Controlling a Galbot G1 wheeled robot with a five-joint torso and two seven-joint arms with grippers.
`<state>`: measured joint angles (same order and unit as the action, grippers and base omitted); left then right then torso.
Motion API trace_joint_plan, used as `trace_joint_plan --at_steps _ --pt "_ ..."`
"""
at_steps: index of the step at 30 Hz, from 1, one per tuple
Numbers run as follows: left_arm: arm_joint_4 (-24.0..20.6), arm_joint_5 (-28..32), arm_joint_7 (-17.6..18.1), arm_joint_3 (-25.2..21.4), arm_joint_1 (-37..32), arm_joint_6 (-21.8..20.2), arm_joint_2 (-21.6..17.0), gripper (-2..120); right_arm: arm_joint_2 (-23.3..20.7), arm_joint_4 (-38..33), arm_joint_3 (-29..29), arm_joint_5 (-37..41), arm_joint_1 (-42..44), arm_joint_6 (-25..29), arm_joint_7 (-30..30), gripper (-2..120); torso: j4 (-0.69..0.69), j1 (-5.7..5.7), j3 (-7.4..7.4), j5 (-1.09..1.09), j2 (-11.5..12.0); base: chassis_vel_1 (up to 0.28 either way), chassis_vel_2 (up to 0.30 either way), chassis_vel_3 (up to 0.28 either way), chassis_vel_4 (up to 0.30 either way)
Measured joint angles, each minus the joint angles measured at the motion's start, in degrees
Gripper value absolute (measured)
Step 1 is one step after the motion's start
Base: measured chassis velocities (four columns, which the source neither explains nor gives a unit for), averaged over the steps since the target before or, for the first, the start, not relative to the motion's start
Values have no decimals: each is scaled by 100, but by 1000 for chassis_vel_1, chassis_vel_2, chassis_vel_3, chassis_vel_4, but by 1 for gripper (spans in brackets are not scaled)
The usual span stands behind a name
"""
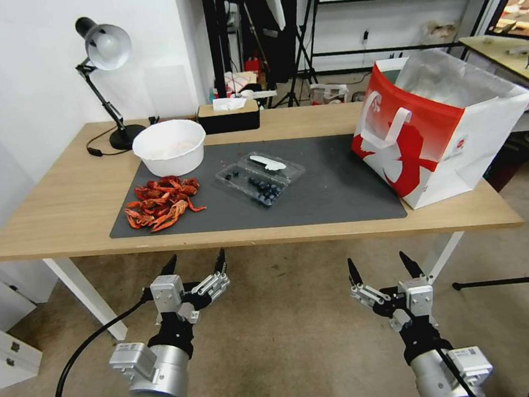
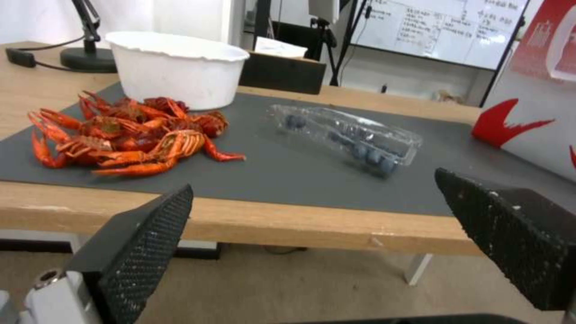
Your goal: Close the takeout container lid, then place the container into the takeout bag.
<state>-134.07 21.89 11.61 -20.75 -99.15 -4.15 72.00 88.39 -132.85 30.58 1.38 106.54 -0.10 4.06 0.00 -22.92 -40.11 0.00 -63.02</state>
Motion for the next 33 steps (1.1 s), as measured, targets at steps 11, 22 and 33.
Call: trace_joint_plan --at_steps 11,22,33 --pt "208 -43 -124 -109 9 163 27 100 -865 605 32 991 -1349 -431 216 100 1 0 0 1 0 0 0 0 0" --pt "416 -38 -482 -280 80 219 -78 100 -1926 1532 -418 2374 -2820 -697 336 100 -1 0 0 0 0 0 0 0 0" --pt "660 -28 -717 -383 113 225 -152 100 -2195 2378 -1489 2880 -4263 -1129 184 100 0 -1 -1 0 1 0 0 0 0"
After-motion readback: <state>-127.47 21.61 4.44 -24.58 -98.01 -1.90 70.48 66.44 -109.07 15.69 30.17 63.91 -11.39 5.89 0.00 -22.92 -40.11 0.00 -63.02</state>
